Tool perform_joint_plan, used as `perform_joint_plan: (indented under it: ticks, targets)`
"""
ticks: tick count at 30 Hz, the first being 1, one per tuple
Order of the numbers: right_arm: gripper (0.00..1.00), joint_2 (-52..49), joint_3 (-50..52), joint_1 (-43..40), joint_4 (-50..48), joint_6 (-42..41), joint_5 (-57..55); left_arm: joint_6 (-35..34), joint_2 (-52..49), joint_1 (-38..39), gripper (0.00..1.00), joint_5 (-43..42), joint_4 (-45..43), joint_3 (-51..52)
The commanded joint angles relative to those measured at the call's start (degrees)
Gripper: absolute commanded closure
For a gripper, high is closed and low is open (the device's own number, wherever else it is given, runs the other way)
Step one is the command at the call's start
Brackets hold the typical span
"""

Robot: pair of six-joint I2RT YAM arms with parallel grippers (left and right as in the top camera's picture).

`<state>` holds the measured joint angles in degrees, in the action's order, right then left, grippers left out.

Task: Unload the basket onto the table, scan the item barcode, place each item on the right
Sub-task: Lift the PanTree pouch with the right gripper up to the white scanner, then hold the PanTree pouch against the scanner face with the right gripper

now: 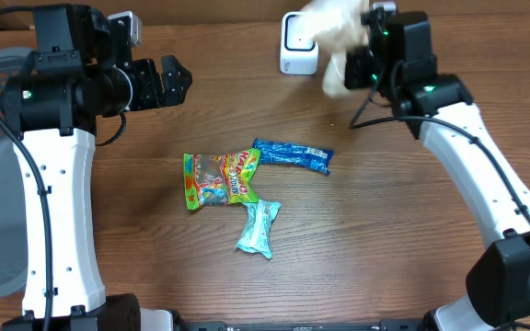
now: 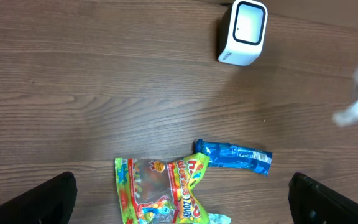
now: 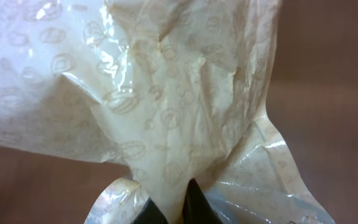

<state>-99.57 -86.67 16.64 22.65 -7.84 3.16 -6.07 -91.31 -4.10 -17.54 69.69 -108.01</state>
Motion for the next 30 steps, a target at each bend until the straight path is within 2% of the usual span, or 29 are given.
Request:
perform_joint_plan:
  ticks: [1,5,9,15,22,30]
  targets:
    - [0.96,-3.3,-1.1,3.1,-10.1,-2.9,-10.2,-0.8,-0.3,0.4,0.01,0.2,0.0,0.3]
    - [0.96,-8.4,-1.1,5.7,-22.6,-2.9,-17.4,-0.8,-0.3,0.4,0.0,0.1,0.0,0.3]
    - [0.96,-14.6,-1.1,6.3,-30.2,-3.5,-19.3,-0.8,-0.3,0.4,0.0,0.1,0.0,0.3]
    - [0.96,-23.4,-1.1,6.3,-41.1,-11.1,-19.4,-0.8,-0.3,0.4,0.0,0.2,0.0,0.3]
    - [0.96,-28.3,-1.2,6.3,-47.9,-13.1,-19.6,-0.8,-0.3,0.4,0.0,0.1,0.0,0.3]
    - [0.96,-28.8,-1.2,6.1,-49.0,-13.2,-19.8,-0.8,-0.3,0.4,0.0,0.2,0.0,0.3]
